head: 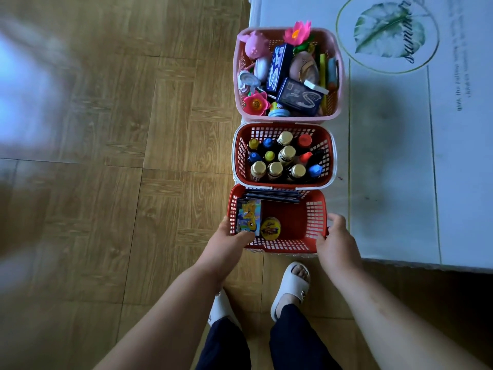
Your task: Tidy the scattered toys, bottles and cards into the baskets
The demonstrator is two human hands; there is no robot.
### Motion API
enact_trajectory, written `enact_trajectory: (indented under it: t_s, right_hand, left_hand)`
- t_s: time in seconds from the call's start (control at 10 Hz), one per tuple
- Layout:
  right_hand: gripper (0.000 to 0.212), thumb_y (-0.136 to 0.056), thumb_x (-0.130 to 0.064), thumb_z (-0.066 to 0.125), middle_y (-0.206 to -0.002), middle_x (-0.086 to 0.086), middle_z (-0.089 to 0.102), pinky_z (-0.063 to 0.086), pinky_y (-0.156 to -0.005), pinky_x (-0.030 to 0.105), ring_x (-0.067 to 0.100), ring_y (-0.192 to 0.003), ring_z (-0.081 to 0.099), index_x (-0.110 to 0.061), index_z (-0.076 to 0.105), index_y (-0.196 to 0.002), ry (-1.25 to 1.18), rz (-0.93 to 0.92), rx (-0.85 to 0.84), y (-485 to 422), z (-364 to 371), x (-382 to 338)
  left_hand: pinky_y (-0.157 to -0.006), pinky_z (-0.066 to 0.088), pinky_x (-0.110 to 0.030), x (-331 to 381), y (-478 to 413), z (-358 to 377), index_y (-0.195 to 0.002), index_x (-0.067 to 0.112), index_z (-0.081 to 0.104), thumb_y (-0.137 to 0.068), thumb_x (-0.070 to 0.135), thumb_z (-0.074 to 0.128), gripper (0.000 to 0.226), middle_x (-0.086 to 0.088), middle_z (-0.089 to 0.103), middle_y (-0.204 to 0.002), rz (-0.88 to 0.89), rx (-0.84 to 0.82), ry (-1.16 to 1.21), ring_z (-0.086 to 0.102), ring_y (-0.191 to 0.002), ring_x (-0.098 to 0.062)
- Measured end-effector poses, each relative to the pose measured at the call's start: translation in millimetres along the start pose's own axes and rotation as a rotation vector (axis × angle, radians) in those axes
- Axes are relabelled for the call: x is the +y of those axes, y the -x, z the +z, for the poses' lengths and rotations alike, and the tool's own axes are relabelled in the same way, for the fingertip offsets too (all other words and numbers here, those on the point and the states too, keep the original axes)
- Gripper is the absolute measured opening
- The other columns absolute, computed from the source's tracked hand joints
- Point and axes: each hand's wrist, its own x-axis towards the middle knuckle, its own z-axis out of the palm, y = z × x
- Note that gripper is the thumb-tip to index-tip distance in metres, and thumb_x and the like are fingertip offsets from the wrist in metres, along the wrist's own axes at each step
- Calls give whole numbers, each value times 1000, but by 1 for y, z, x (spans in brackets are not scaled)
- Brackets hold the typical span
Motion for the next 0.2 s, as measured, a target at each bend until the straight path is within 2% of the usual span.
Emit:
enact_trajectory:
  t_s: [0.2]
  right_hand:
    - [39, -96, -26, 55, -112, 9, 64, 38, -49, 19, 16, -75, 55, -13, 41, -131, -60, 90, -69, 1, -17, -3]
  left_hand:
    - [-72, 45, -21, 20, 19, 9, -122, 25, 56, -93, 14, 59, 32, 2, 74, -105, 20, 16, 50, 69, -97, -12]
